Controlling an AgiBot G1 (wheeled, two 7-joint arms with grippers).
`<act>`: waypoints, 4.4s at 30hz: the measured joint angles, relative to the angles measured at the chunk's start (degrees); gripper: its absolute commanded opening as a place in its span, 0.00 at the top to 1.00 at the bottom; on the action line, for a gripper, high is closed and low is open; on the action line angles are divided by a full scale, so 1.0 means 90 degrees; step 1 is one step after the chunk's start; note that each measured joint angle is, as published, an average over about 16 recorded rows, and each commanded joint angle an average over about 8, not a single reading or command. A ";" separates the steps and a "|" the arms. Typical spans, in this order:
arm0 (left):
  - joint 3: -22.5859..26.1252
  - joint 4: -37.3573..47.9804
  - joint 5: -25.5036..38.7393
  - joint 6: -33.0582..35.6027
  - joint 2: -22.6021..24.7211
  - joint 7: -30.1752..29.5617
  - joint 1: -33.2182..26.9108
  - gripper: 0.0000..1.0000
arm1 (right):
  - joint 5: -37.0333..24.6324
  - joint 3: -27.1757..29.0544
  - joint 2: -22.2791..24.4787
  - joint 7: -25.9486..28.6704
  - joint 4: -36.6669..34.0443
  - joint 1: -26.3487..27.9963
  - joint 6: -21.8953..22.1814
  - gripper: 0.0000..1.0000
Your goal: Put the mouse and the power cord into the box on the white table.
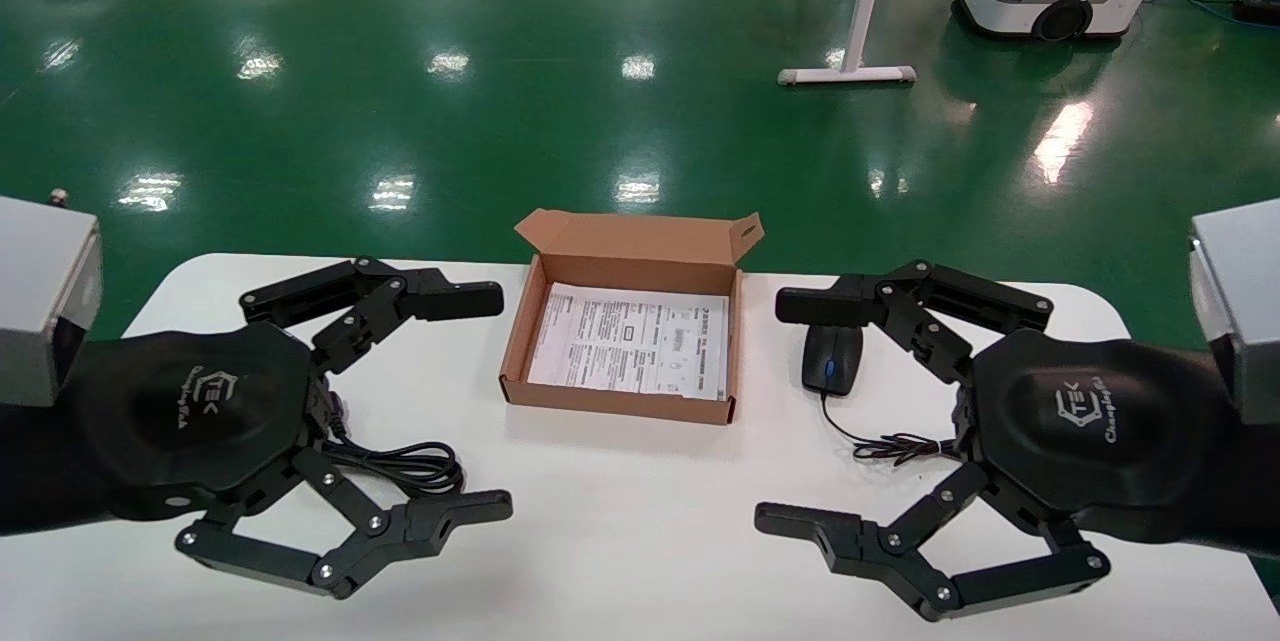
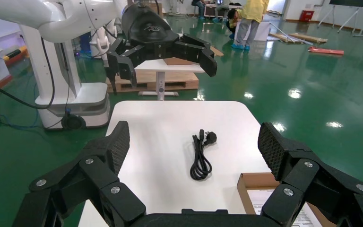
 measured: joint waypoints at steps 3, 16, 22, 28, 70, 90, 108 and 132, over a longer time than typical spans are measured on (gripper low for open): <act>0.0000 0.0000 0.0000 0.0000 0.0000 0.0000 0.0000 0.00 | 0.0000 0.0000 0.0000 0.0000 0.0000 0.0000 0.0000 0.00; 0.0001 -0.0001 0.0001 0.0001 -0.0001 -0.0001 0.0001 0.00 | 0.0000 0.0000 0.0000 0.0001 0.0001 -0.0001 0.0000 0.00; 0.0073 -0.0036 0.0119 0.0073 -0.0006 -0.0002 -0.0032 0.00 | -0.0025 -0.0009 0.0002 -0.0019 0.0006 0.0004 -0.0014 0.00; 0.0424 -0.0093 0.0583 0.0292 -0.0029 0.0050 -0.0284 0.00 | -0.0258 -0.0065 0.0027 -0.0225 -0.0109 0.0068 -0.0111 0.00; 0.4711 0.5849 0.4984 0.0432 0.2089 0.3990 -0.4128 0.00 | -0.5060 -0.2198 -0.1806 -0.5948 -0.6864 0.3003 0.1101 0.00; 0.4781 0.7635 0.5020 0.0048 0.2511 0.4939 -0.4370 0.00 | -0.5122 -0.2217 -0.2237 -0.6456 -0.7963 0.3273 0.1547 0.00; 0.4755 0.8024 0.4992 -0.0193 0.2579 0.5127 -0.4340 1.00 | -0.5076 -0.2192 -0.2262 -0.6343 -0.8206 0.3250 0.1518 1.00; 0.4751 0.7998 0.4983 -0.0183 0.2574 0.5125 -0.4334 1.00 | -0.5083 -0.2196 -0.2259 -0.6343 -0.8195 0.3242 0.1503 1.00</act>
